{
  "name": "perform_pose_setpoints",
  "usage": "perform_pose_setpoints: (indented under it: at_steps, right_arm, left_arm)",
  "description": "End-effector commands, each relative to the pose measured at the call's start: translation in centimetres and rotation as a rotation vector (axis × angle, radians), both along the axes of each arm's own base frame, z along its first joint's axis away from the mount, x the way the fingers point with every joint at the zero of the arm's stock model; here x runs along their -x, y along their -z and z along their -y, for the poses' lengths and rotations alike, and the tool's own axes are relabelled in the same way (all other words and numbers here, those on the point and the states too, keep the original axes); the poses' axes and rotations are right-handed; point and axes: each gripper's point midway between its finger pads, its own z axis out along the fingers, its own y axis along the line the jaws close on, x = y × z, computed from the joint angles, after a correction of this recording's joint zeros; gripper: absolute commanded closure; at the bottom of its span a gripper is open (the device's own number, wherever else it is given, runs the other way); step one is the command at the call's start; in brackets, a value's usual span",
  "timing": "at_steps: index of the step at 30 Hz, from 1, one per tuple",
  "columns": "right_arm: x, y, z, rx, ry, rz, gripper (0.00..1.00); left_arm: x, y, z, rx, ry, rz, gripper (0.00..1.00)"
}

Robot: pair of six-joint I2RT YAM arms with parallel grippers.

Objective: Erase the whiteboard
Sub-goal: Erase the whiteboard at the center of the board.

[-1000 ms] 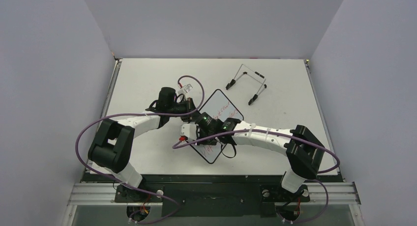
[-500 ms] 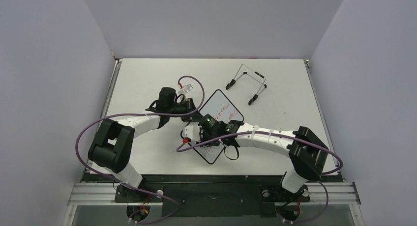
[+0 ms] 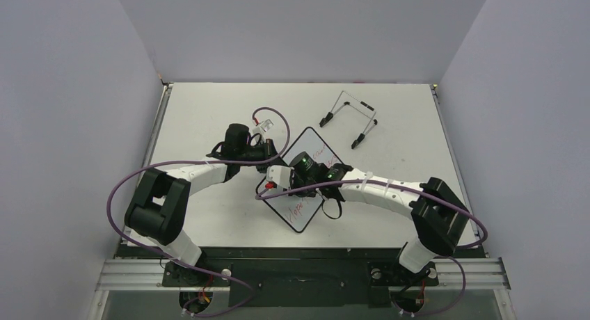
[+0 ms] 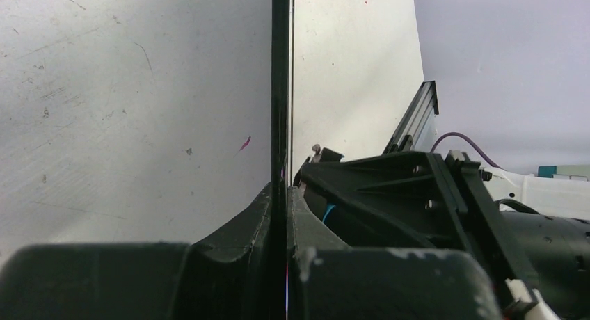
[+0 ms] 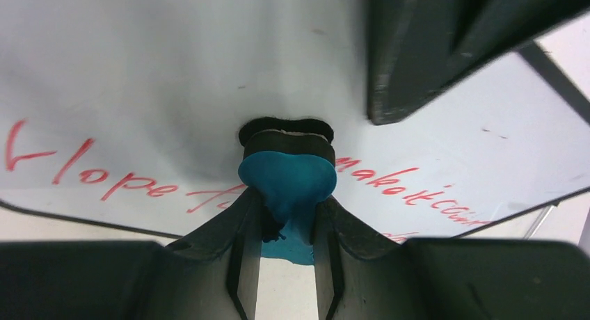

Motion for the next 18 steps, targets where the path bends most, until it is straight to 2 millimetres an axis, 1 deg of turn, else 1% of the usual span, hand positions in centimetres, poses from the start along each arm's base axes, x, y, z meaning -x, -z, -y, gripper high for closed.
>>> perform_pose_setpoints:
  at_steps: [1,3,5,6,7,8,10,12,14,16,18]
  right_arm:
    - [3.5,0.1,-1.1,-0.001,-0.127,-0.025,1.00]
    - [4.1,-0.5,-2.2,-0.020,-0.152,-0.016,1.00]
    - [3.6,-1.6,-3.1,-0.052,-0.137,-0.004,1.00]
    - [3.1,-2.4,-3.7,-0.077,-0.121,0.005,1.00]
    - [2.1,-3.2,-3.8,-0.098,-0.096,0.019,1.00]
    - [1.5,-3.5,-3.8,-0.113,-0.069,0.022,1.00]
    - [-0.6,-4.1,-2.9,-0.128,-0.002,0.043,1.00]
    - [-1.9,-3.8,-1.7,-0.114,0.045,0.049,1.00]
    - [-2.5,-3.1,-0.5,-0.095,0.071,0.042,1.00]
    - [-2.4,-2.0,0.7,-0.062,0.074,0.028,1.00]
    - [-1.6,-0.6,1.6,-0.017,0.052,-0.001,1.00]
  left_arm:
    - [0.0,-4.2,1.1,0.075,0.059,0.117,1.00]
    - [0.0,-4.0,1.1,0.073,0.059,0.114,1.00]
    - [0.1,-4.0,1.1,0.075,0.057,0.112,1.00]
    - [0.1,-4.0,1.2,0.077,0.058,0.111,1.00]
    - [0.2,-4.0,1.2,0.078,0.059,0.110,1.00]
    - [0.2,-4.1,1.2,0.078,0.060,0.112,1.00]
    - [0.2,-4.1,1.2,0.079,0.060,0.115,1.00]
    - [0.2,-4.2,1.2,0.079,0.062,0.117,1.00]
    - [0.2,-4.2,1.3,0.080,0.064,0.118,1.00]
    - [0.1,-4.4,1.3,0.082,0.065,0.122,1.00]
    - [0.1,-4.4,1.3,0.082,0.066,0.125,1.00]
